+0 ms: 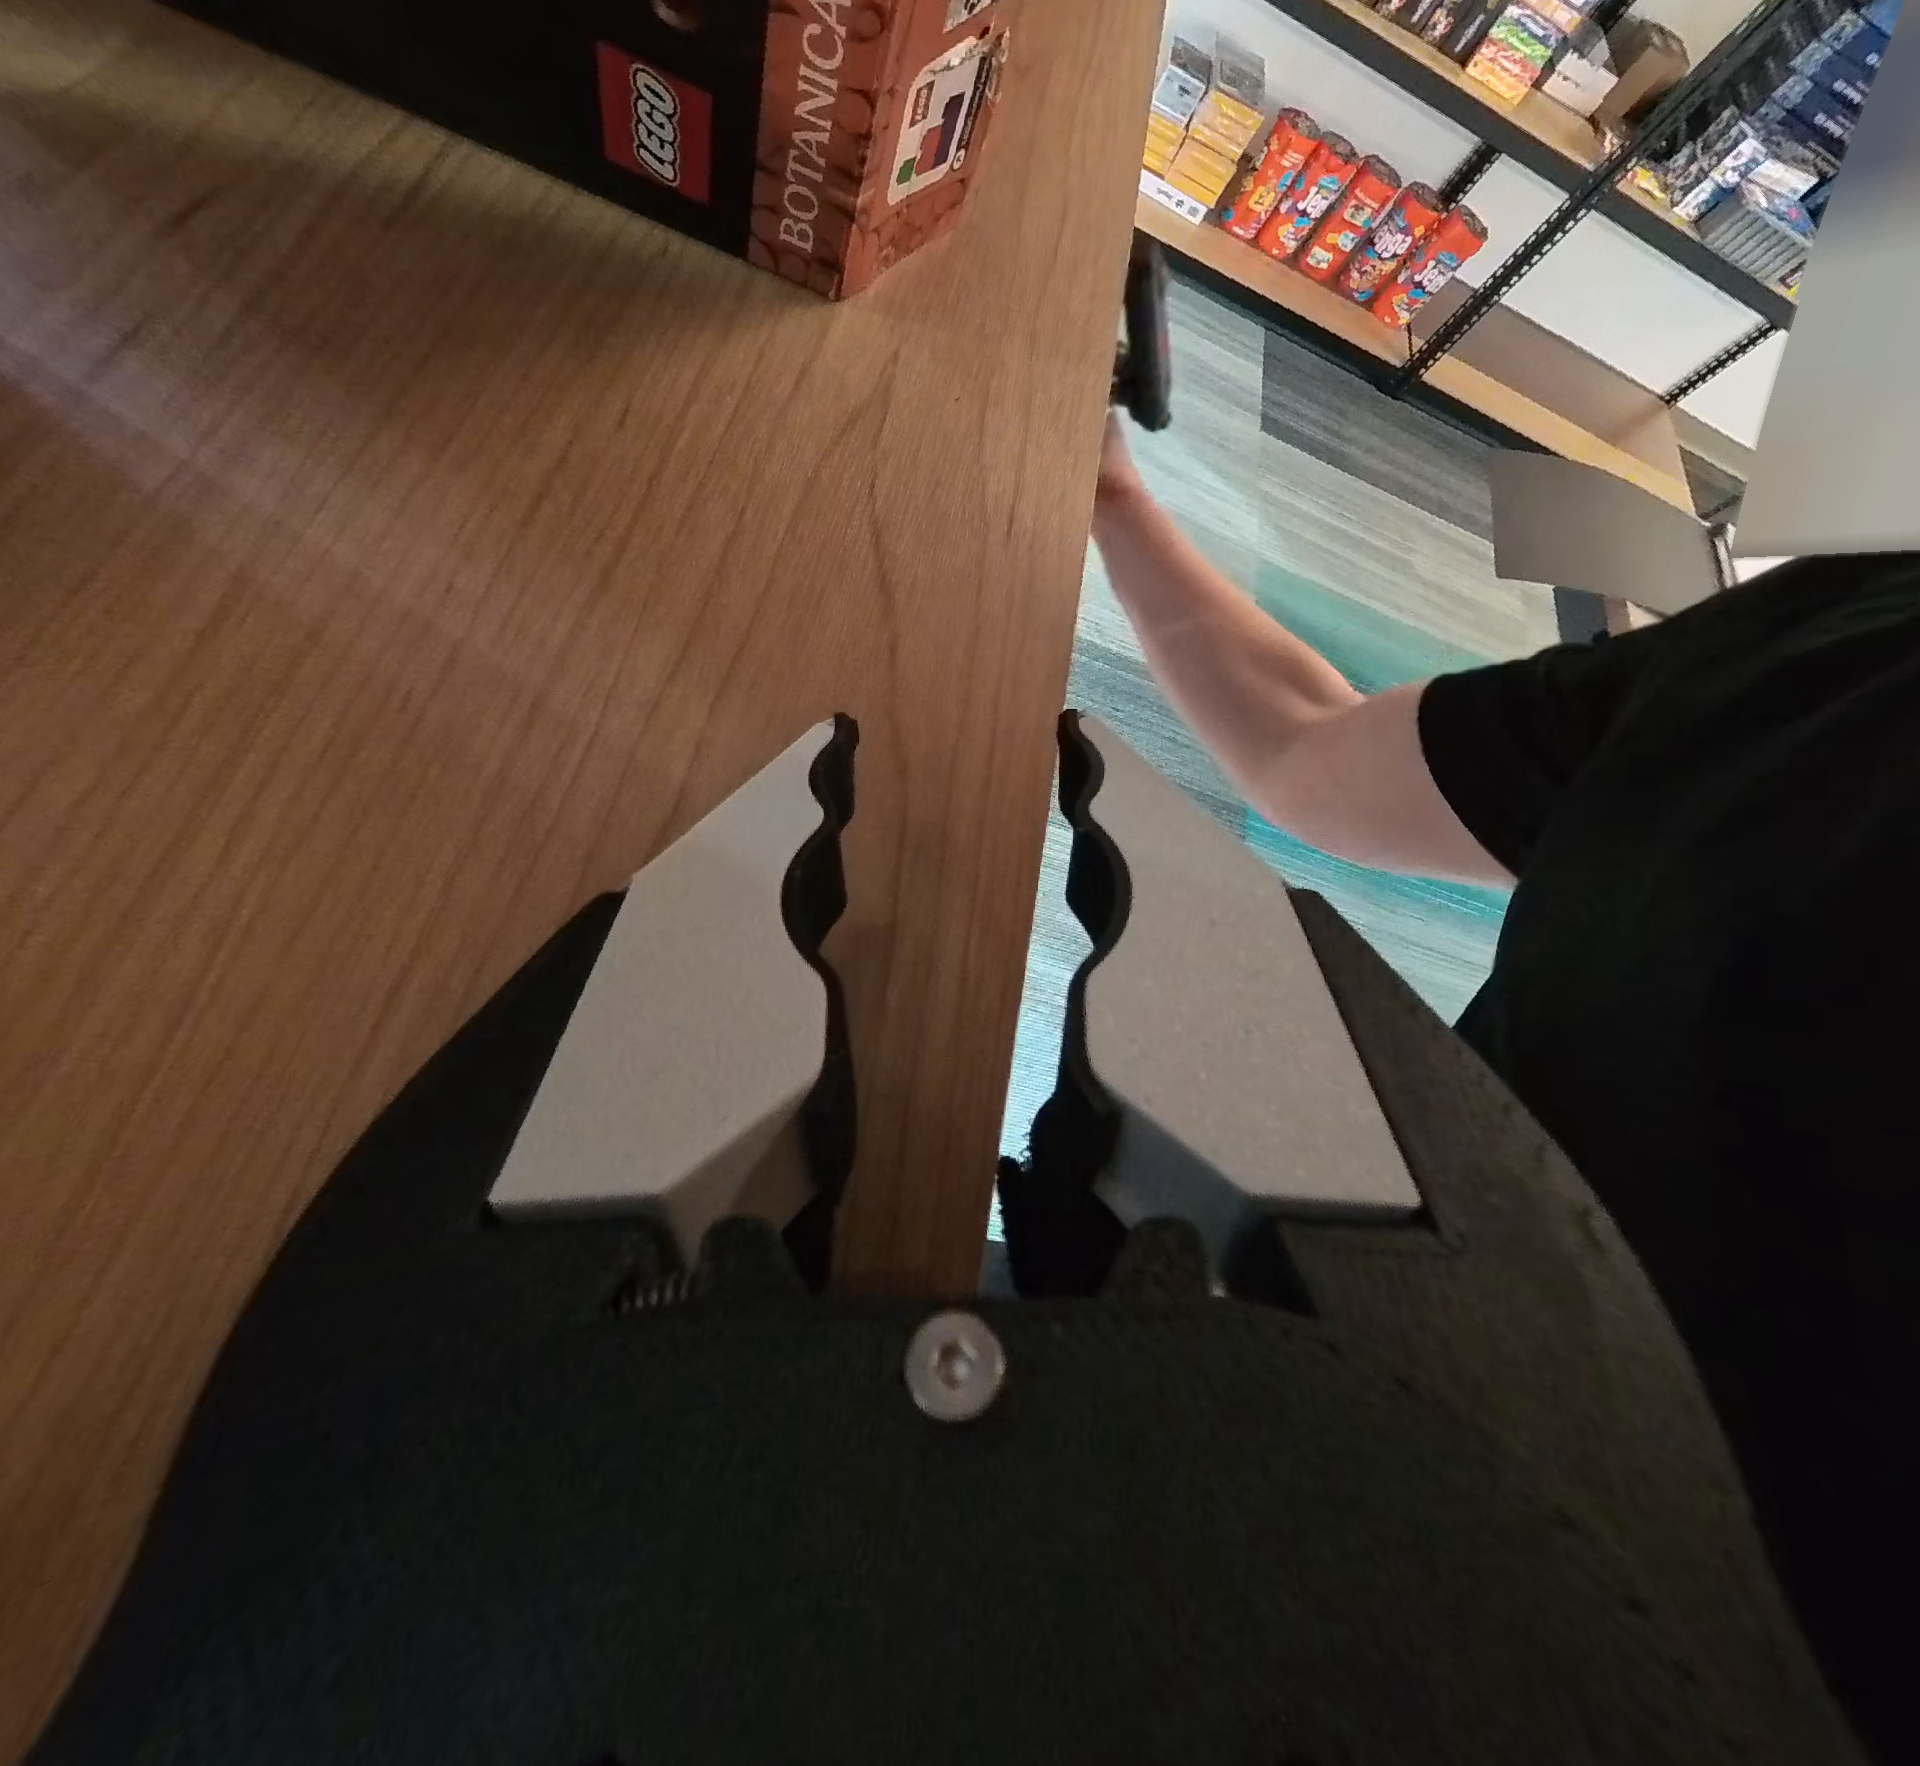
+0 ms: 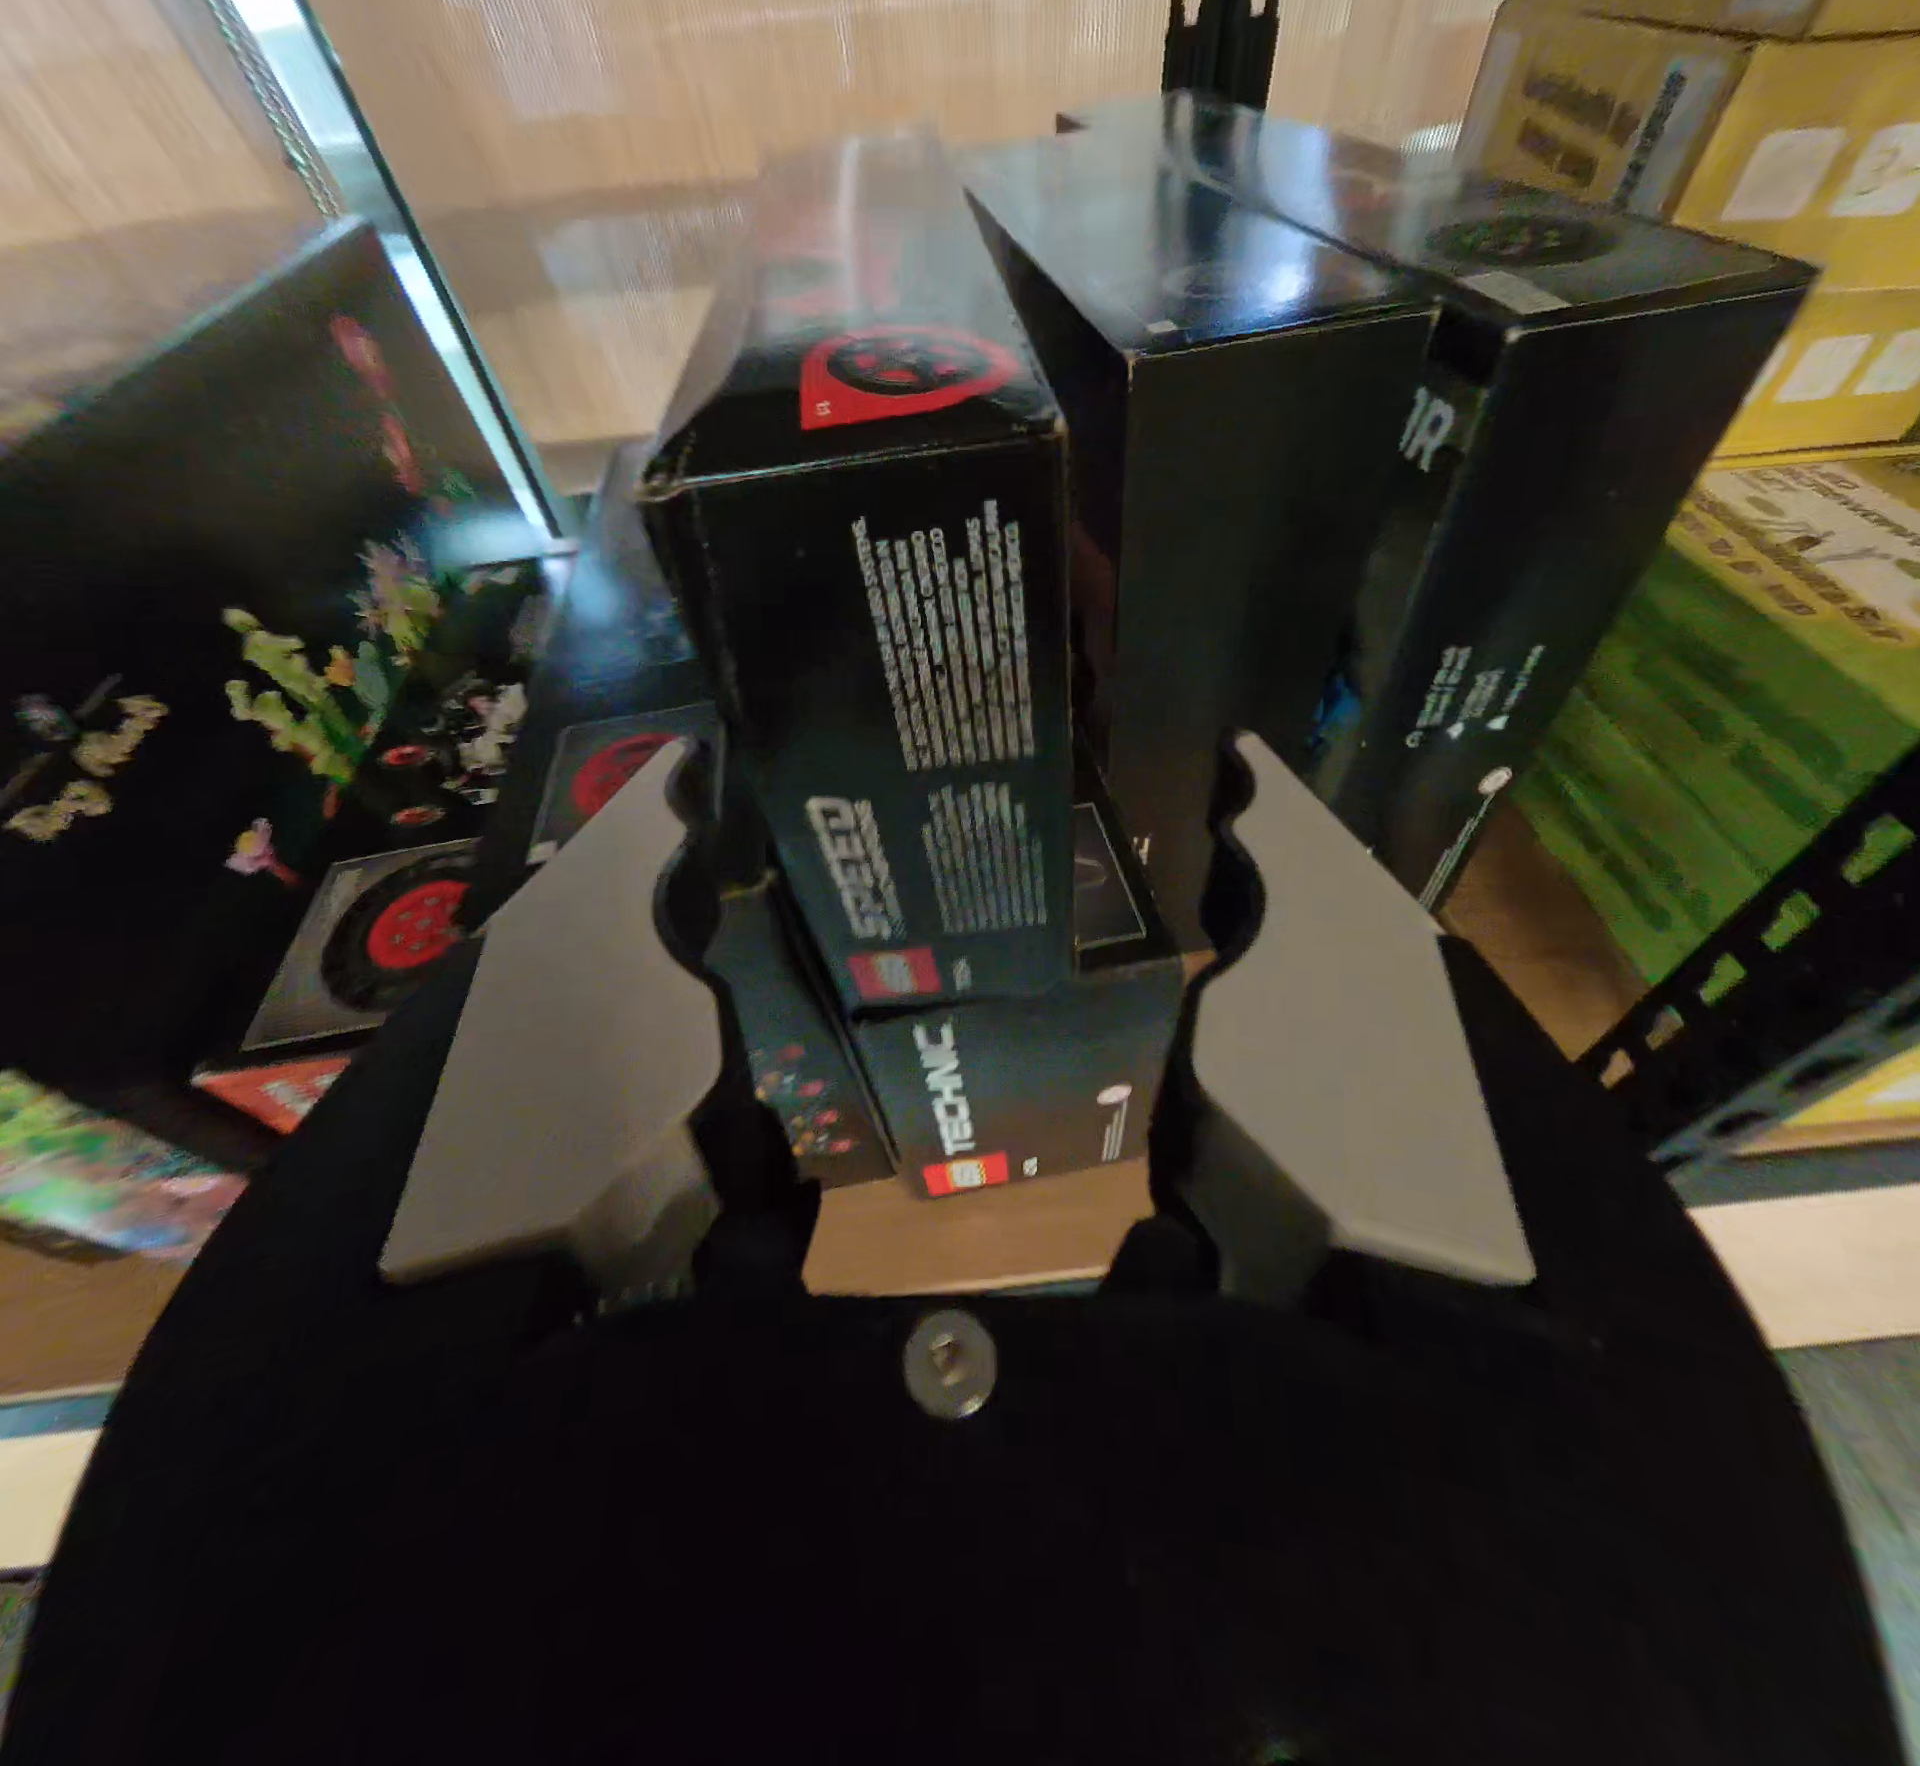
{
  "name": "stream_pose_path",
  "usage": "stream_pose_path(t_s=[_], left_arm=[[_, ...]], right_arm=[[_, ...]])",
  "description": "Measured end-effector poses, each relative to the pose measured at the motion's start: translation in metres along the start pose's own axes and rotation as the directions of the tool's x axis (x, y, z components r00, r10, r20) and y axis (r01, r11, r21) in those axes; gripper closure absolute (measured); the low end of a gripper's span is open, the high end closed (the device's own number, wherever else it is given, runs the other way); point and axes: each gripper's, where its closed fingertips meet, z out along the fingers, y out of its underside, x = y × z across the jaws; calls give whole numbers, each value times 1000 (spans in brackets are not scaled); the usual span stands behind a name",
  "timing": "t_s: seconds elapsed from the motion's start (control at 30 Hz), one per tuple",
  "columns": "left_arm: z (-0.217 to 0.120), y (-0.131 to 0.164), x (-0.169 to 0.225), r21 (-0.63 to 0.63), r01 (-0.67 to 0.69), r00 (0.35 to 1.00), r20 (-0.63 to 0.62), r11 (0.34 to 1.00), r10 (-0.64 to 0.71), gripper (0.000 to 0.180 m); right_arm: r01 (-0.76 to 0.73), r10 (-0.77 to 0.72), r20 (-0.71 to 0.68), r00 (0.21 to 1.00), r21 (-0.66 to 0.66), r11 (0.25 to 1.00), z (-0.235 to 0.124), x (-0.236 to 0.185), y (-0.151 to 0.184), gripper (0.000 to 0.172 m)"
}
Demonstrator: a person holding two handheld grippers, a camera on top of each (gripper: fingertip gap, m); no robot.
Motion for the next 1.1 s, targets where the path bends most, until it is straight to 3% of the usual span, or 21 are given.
stream_pose_path(t_s=[0.13,0.27,0.3,0.5,0.6,0.7,0.8,0.9,1.1], left_arm=[[0,0,1,1,4,1000,-11,1000,-4,143],[0,0,1,-3,2,1000,-14,1000,-2,143],[0,0,1,-3,3,1000,-12,1000,-3,143],[0,0,2,-1,1,1000,-16,1000,-1,143],[0,0,2,-1,1,1000,-17,1000,-1,143],[0,0,2,3,7,1000,-24,1000,-7,142],[0,-1,2,4,12,1000,-28,1000,-12,142],[1,-1,3,2,11,999,-34,1000,-11,141],[0,-1,4,5,12,999,-42,1000,-11,139]], right_arm=[[-18,17,33,999,10,1000,-17,-12,3,95],[58,-57,22,998,-50,997,7,-16,-1,95],[59,-58,17,998,-62,996,14,-13,-2,104],[-20,24,44,999,-98,995,30,-7,-3,98],[-69,71,27,997,-56,996,7,-9,-4,89],[-123,126,-58,990,52,991,-49,-12,-16,83],[-108,133,-124,983,192,975,-122,-35,-61,85],[-30,74,-132,989,306,952,-175,-85,-137,91],[47,-111,127,986,421,906,-184,-232,-298,81]])
